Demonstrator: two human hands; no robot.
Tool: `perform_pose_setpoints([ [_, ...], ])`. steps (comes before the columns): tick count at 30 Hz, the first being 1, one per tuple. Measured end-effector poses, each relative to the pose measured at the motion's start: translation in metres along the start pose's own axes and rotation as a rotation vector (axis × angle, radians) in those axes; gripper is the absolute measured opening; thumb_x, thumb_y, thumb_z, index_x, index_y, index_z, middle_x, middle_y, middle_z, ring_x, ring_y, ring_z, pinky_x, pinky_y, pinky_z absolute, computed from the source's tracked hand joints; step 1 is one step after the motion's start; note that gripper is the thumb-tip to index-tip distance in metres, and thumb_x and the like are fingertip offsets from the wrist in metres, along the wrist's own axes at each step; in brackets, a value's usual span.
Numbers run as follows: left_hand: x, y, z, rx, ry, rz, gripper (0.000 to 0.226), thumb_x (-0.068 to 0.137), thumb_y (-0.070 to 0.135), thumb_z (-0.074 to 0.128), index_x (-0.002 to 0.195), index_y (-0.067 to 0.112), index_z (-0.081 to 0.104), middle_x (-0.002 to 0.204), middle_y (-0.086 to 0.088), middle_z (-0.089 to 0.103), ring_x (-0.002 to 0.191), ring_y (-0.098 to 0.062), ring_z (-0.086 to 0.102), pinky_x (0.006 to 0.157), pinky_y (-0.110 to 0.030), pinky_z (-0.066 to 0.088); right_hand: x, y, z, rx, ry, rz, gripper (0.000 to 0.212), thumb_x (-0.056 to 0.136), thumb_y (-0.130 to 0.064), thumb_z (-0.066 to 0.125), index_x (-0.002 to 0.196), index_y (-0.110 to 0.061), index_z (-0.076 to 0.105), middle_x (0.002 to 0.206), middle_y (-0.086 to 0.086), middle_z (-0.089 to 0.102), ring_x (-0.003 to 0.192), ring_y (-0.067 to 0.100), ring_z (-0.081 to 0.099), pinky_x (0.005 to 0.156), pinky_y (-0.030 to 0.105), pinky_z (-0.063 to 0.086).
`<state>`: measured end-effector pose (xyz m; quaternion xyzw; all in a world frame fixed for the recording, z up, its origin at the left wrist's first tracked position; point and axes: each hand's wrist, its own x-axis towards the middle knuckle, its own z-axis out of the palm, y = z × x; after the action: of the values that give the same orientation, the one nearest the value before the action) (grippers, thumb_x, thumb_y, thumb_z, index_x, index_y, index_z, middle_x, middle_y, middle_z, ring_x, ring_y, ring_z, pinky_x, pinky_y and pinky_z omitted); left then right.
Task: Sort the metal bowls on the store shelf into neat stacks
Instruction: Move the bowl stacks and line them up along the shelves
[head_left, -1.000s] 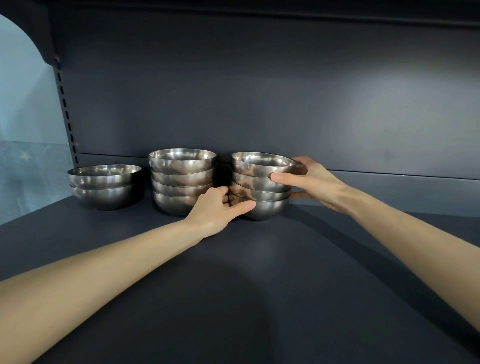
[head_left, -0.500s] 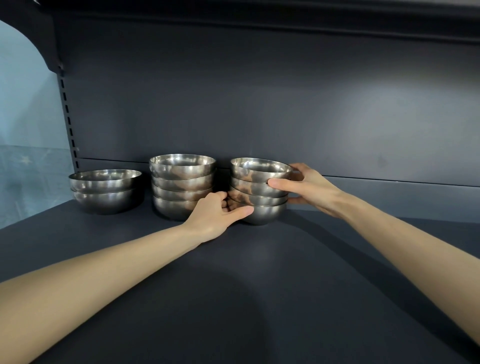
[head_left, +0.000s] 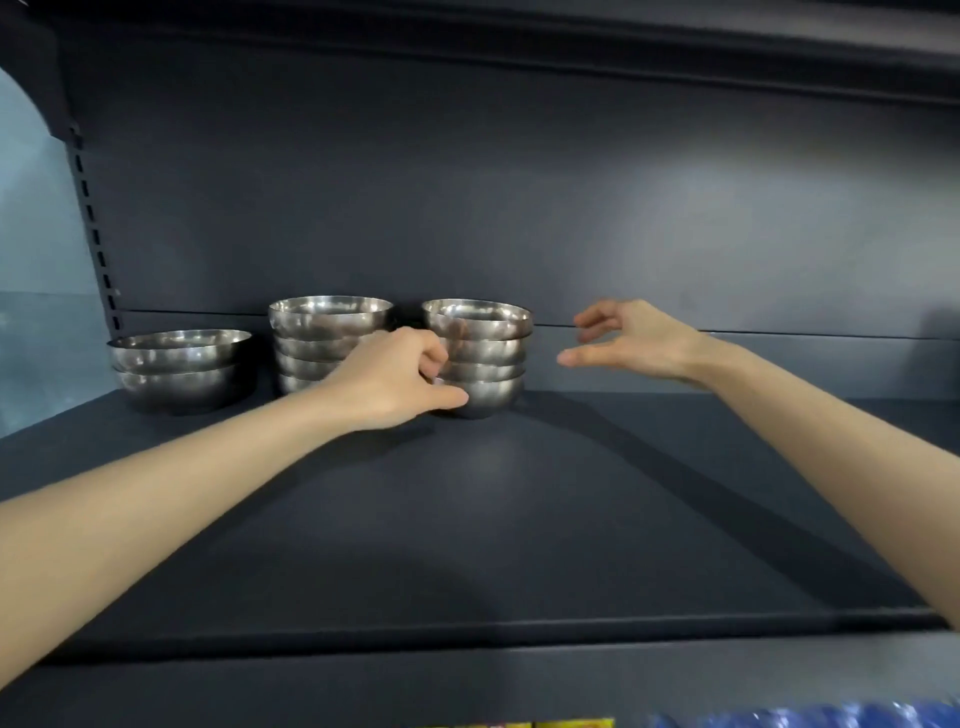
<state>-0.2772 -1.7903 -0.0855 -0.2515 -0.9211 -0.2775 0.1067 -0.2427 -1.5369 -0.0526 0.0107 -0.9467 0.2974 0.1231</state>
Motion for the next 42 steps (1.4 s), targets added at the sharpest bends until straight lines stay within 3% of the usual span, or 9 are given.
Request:
perform_pose_setpoints([
  [3,-0.005,0.033,-0.006,0.069,-0.074,0.1,0.048,0.076,0.042,0.076,0.116,0.02,0.06,0.108,0.005,0.062,0.1,-0.012,0.058,0.093,-0.029,0.048,-0.03,0.005,-0.026,-0.212,-0.059,0.021,0.057,0.078,-0.043,0.074,0.125,-0.019,0.054,0.112,-0.002,0.064,0.103,0.016,0.058,0.084,0.024,0.04],
  [8,-0.009,0.109,0.006,0.18,-0.146,0.26,0.051,0.075,0.047,0.075,0.118,0.027,0.057,0.1,0.013,0.06,0.099,-0.01,0.054,0.092,-0.03,0.046,-0.089,0.028,-0.071,-0.328,0.021,0.035,0.052,0.079,-0.043,0.072,0.122,-0.02,0.056,0.102,-0.006,0.066,0.086,0.012,0.059,0.071,0.022,0.04],
  [15,-0.034,0.245,0.065,0.231,-0.305,0.469,0.054,0.079,0.048,0.071,0.125,0.028,0.052,0.11,0.01,0.06,0.098,-0.009,0.053,0.095,-0.037,0.047,-0.222,0.095,-0.158,-0.39,0.083,0.185,0.055,0.078,-0.044,0.072,0.124,-0.019,0.056,0.104,-0.003,0.066,0.094,0.017,0.06,0.085,0.027,0.044],
  [24,-0.095,0.451,0.204,0.085,-0.39,0.729,0.051,0.082,0.043,0.07,0.126,0.024,0.054,0.11,0.005,0.06,0.097,-0.012,0.056,0.092,-0.034,0.048,-0.425,0.22,-0.258,-0.458,0.111,0.487,0.056,0.082,-0.038,0.071,0.128,-0.014,0.052,0.117,0.004,0.064,0.103,0.02,0.055,0.086,0.029,0.042],
  [28,-0.109,0.533,0.249,0.06,-0.472,0.798,0.05,0.082,0.044,0.069,0.126,0.025,0.053,0.108,0.006,0.059,0.099,-0.013,0.056,0.093,-0.035,0.047,-0.488,0.271,-0.305,-0.509,0.14,0.596,0.057,0.082,-0.043,0.069,0.128,-0.014,0.052,0.109,0.002,0.058,0.107,0.022,0.05,0.086,0.03,0.041],
  [35,-0.101,0.648,0.317,-0.041,-0.46,0.918,0.045,0.083,0.043,0.068,0.123,0.026,0.056,0.104,0.008,0.062,0.103,-0.012,0.053,0.097,-0.038,0.046,-0.547,0.353,-0.374,-0.533,0.236,0.699,0.056,0.081,-0.047,0.067,0.126,-0.017,0.052,0.122,0.006,0.057,0.109,0.023,0.051,0.096,0.037,0.044],
  [42,-0.053,0.754,0.401,-0.088,-0.44,0.983,0.045,0.083,0.041,0.069,0.124,0.025,0.056,0.105,0.007,0.062,0.099,-0.01,0.055,0.094,-0.034,0.047,-0.551,0.454,-0.453,-0.56,0.291,0.721,0.052,0.08,-0.045,0.069,0.123,-0.019,0.056,0.113,0.005,0.062,0.102,0.02,0.054,0.091,0.036,0.048],
])
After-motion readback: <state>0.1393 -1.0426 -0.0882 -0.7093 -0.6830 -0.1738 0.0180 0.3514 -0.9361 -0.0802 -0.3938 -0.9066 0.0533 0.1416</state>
